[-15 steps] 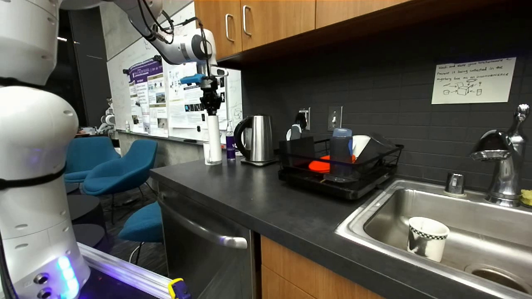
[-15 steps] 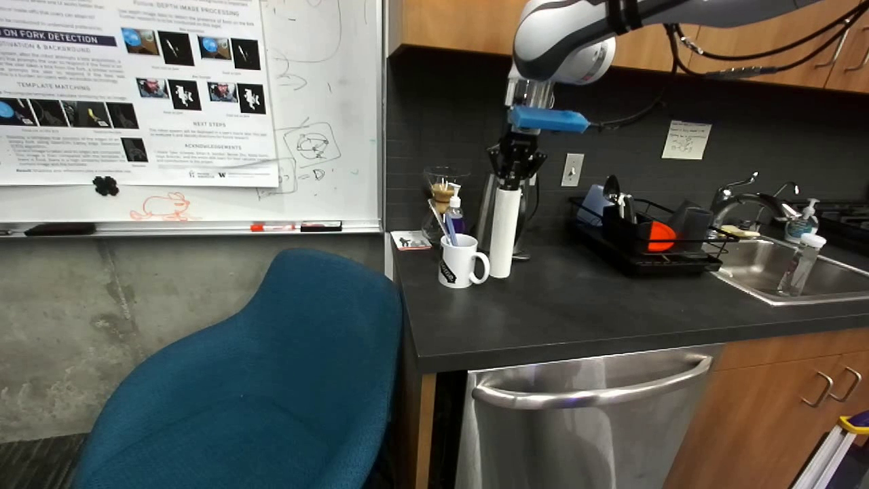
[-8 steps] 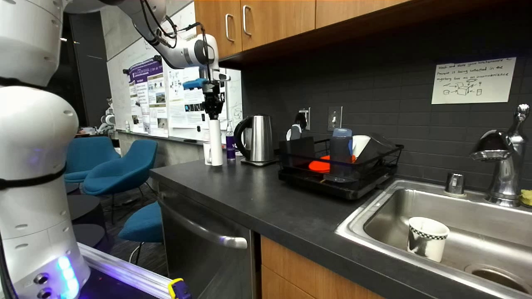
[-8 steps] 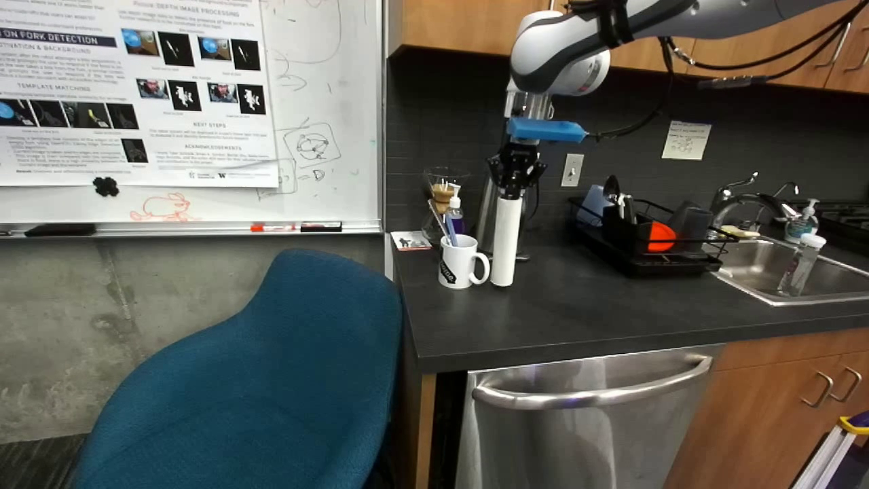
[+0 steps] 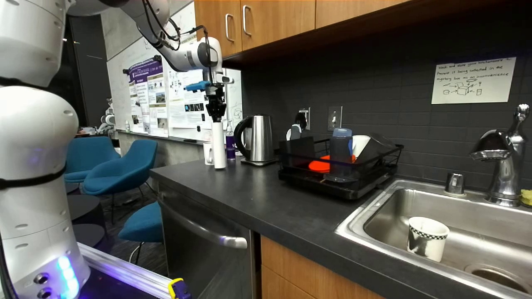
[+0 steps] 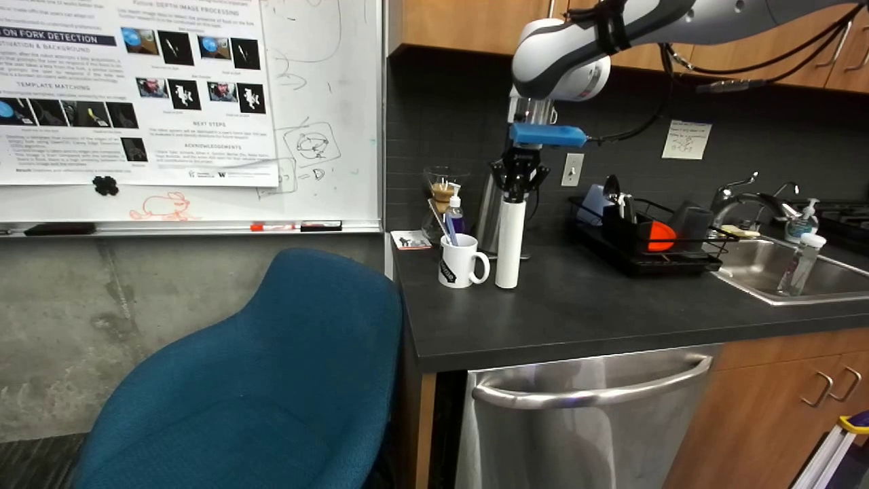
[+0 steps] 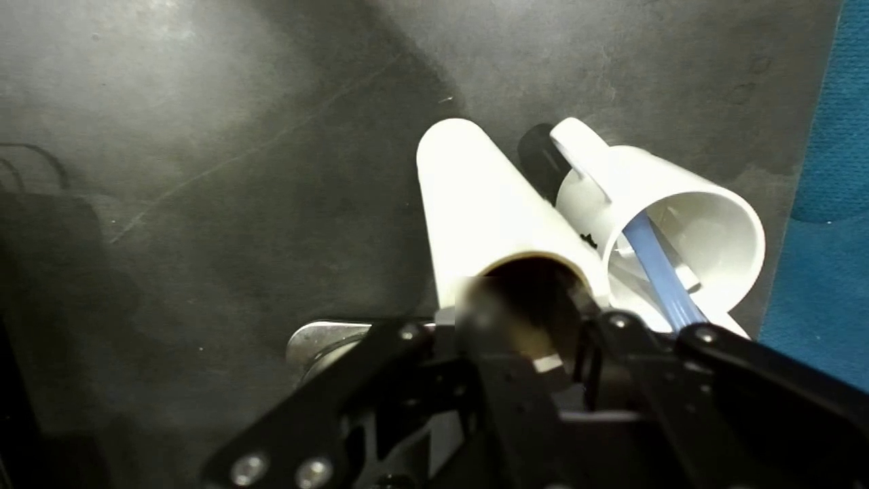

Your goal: Move the paper towel roll to the left

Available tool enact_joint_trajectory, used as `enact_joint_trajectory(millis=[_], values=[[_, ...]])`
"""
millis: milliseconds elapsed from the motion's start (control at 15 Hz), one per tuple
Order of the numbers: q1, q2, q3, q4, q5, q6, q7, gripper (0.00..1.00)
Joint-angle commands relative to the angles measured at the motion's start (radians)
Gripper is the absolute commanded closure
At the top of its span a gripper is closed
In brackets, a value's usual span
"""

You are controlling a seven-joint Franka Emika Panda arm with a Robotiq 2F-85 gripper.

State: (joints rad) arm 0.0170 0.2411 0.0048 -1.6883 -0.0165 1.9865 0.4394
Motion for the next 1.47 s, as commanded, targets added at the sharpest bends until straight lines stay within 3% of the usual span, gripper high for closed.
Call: enact_joint_trajectory(millis=[0,400,467,600,1400], values=[[0.010,0.011,-0.012,0.019,0.023,0.001,0.007,0.48],[0.003,0.014,-0.016,0.015,0.062,0.009,0.001,0.48],[0.003,0.014,-0.018,0.015,0.064,0.011,0.000,0.83],[0.002,0.014,-0.021,0.015,0.067,0.014,-0.001,0.99],[-0.002,-0.043,-0.030,-0.002,0.073,0.056,-0.017,1.00]])
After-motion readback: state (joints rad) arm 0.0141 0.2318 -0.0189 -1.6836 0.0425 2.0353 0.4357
